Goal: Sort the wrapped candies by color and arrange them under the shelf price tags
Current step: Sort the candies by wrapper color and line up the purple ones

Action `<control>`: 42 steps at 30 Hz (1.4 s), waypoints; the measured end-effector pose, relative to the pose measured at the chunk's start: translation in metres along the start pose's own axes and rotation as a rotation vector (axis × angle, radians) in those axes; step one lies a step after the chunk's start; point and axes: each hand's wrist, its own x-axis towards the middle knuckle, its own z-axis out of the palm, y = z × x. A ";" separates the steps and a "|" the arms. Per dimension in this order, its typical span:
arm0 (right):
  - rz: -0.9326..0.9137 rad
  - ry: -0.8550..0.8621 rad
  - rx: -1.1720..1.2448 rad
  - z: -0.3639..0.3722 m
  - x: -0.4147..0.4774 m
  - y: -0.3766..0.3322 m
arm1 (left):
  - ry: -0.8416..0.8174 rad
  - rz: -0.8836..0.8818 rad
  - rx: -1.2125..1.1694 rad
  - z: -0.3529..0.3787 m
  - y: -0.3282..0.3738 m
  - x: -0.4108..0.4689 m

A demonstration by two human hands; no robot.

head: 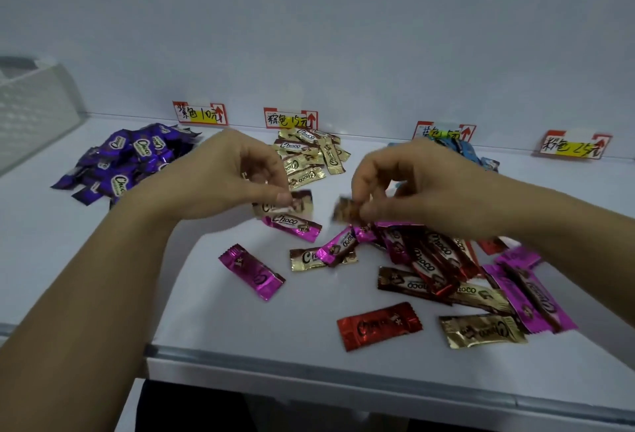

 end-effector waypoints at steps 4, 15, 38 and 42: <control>0.220 0.164 0.084 -0.003 0.042 0.023 | 0.202 -0.190 0.023 0.003 -0.021 0.009; 0.363 0.404 -0.028 0.012 0.126 0.045 | 0.482 -0.348 0.290 0.013 -0.035 0.016; -0.030 -0.201 -0.587 0.004 -0.045 0.003 | -0.264 0.239 0.226 0.032 0.017 0.000; 0.060 -0.148 -0.593 0.009 -0.043 0.001 | -0.286 0.228 0.156 0.032 0.016 -0.001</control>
